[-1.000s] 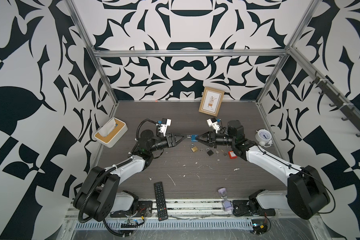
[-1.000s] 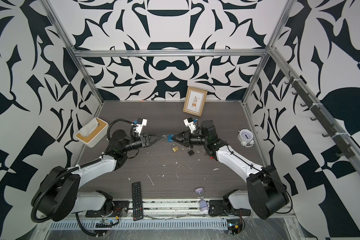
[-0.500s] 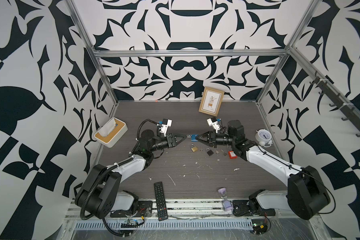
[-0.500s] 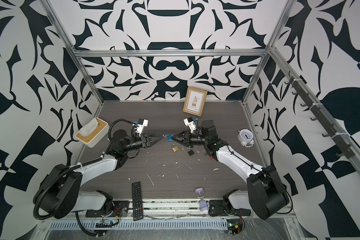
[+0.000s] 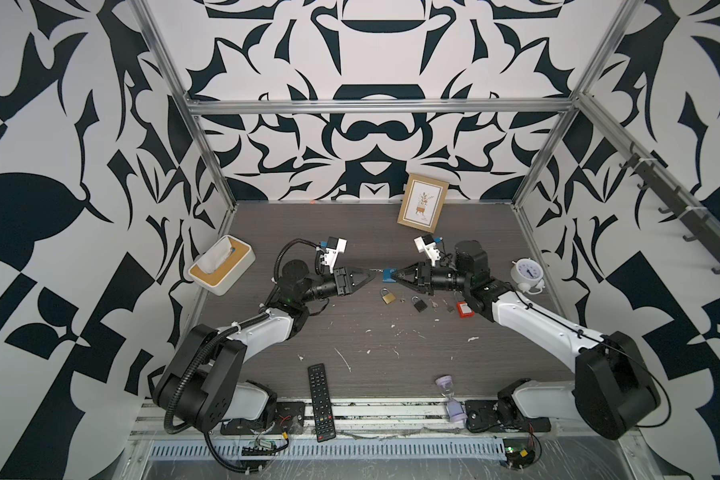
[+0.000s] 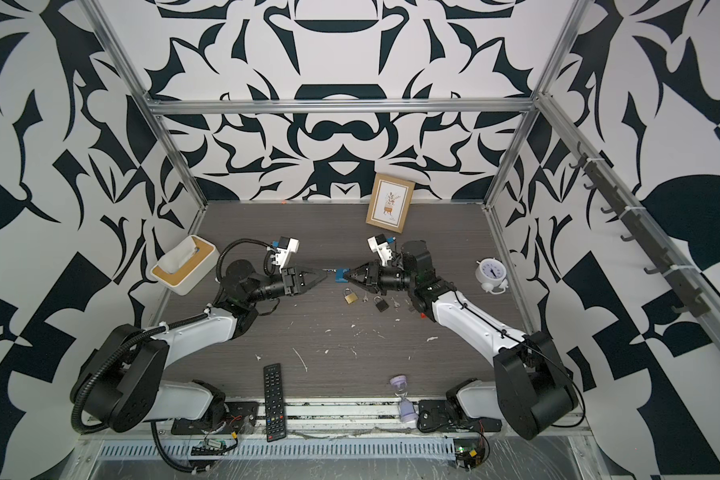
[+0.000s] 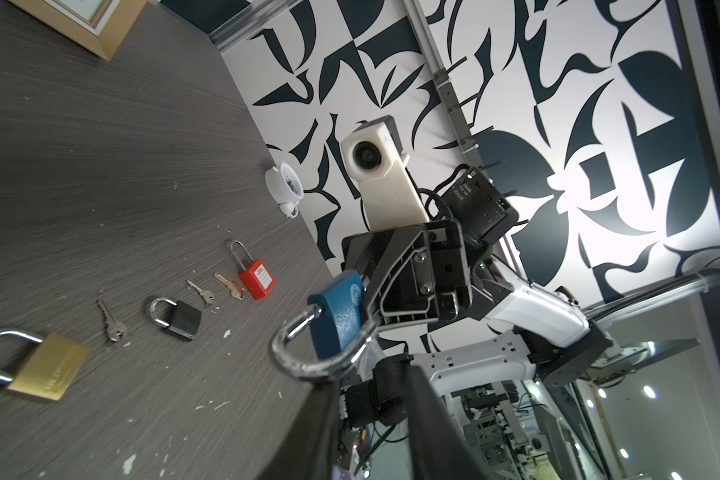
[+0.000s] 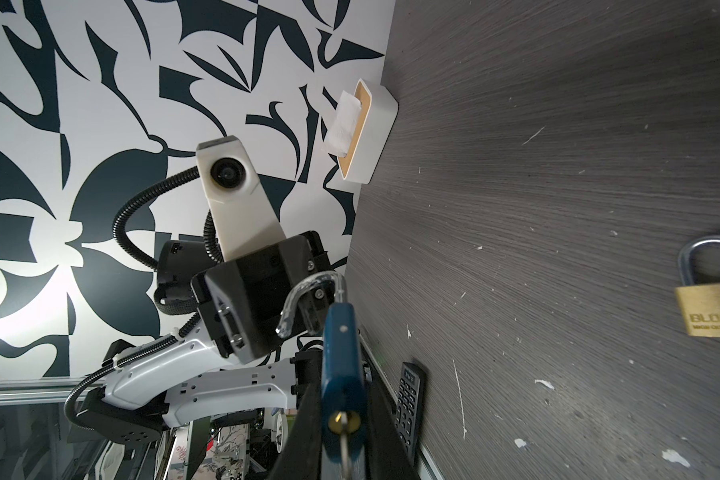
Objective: Lock with the key
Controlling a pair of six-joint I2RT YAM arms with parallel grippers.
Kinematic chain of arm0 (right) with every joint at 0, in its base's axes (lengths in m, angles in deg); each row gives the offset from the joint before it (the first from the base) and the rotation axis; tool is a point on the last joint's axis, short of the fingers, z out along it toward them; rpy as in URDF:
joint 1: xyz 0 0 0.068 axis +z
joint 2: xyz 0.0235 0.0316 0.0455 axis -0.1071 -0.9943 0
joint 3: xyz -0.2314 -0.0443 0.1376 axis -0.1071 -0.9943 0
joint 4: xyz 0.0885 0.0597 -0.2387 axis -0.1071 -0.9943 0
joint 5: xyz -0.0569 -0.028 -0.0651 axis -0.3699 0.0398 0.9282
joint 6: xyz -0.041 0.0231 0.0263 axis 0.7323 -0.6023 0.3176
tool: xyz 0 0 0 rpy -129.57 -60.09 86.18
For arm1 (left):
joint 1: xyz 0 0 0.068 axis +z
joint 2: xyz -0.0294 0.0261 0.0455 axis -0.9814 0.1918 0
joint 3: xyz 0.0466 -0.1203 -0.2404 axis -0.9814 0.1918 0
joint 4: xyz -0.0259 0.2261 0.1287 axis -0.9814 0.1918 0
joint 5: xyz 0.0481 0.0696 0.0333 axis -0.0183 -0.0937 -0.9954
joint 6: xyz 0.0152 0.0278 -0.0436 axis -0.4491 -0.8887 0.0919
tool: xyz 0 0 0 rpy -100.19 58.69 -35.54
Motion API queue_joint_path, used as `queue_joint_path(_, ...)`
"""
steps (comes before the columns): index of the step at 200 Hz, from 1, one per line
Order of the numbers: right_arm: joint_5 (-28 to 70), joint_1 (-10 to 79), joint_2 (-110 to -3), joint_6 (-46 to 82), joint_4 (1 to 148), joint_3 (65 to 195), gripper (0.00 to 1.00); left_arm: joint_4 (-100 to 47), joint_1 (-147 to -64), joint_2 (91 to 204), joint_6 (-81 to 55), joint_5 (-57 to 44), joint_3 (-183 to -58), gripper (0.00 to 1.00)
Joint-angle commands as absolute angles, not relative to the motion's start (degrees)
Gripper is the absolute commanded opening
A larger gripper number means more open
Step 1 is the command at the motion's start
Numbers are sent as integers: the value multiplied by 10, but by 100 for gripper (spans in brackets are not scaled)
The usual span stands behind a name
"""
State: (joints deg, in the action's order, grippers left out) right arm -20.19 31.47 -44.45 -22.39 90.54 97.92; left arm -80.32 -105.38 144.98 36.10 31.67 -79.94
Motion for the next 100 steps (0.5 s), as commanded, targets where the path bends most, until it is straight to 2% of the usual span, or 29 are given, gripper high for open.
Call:
queue_joint_path(1,-204,316,-435,-201,925,998,0,-826,-1055,1447,368,311,-804,71)
queue_joint_path(8,-204,317,-432,-198,923,998,0,-816,-1056,1442,364,308,-804,77)
queue_joint_path(17,-200,316,-429,-192,920,997,0,-804,-1056,1437,359,306,-804,79)
queue_joint_path(100,-202,320,-393,-156,920,993,0,-791,-1056,1447,361,312,-822,75)
